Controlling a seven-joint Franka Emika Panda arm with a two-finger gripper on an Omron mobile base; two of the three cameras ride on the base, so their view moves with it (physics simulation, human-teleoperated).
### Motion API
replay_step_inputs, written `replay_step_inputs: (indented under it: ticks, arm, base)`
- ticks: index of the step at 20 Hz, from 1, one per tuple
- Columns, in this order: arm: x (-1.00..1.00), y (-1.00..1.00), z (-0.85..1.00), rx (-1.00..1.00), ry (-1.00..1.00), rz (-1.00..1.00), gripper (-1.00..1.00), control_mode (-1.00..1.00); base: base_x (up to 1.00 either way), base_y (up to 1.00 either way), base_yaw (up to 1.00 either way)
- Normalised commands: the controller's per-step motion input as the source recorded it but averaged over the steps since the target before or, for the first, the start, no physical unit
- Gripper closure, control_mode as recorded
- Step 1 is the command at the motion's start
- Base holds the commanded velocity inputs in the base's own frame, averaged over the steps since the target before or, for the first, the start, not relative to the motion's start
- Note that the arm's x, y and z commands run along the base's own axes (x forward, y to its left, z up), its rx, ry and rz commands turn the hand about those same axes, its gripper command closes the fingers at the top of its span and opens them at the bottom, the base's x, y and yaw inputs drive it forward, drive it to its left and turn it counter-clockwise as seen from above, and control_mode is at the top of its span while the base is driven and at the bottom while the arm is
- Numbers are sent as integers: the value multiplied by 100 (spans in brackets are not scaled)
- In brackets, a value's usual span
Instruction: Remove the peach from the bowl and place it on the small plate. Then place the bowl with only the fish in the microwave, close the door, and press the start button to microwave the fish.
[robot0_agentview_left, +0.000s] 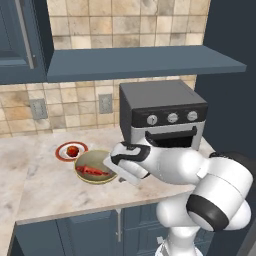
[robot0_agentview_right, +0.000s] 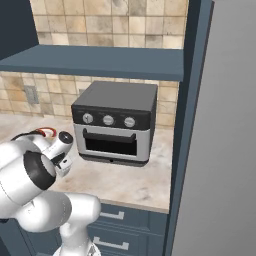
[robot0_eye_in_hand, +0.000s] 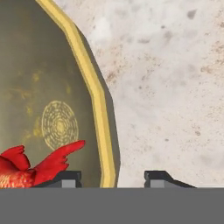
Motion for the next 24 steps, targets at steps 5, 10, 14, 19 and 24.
replay_step_inputs:
  ticks: [5, 10, 14, 19, 24]
  arm:
    - [0, 12, 0, 0, 2, 0, 100, -100]
    - [-16, 0, 12, 0, -3, 0, 100, -100]
    - [-38, 0, 51, 0, -7, -3, 100, -100]
    - [-35, -8, 74, 2, -8, -7, 100, -100]
    - [-33, -29, 94, 7, 0, -10, 100, -100]
  base:
    - [0, 0, 0]
    - [0, 0, 0]
    - [0, 0, 0]
    - [0, 0, 0]
    - [0, 0, 0]
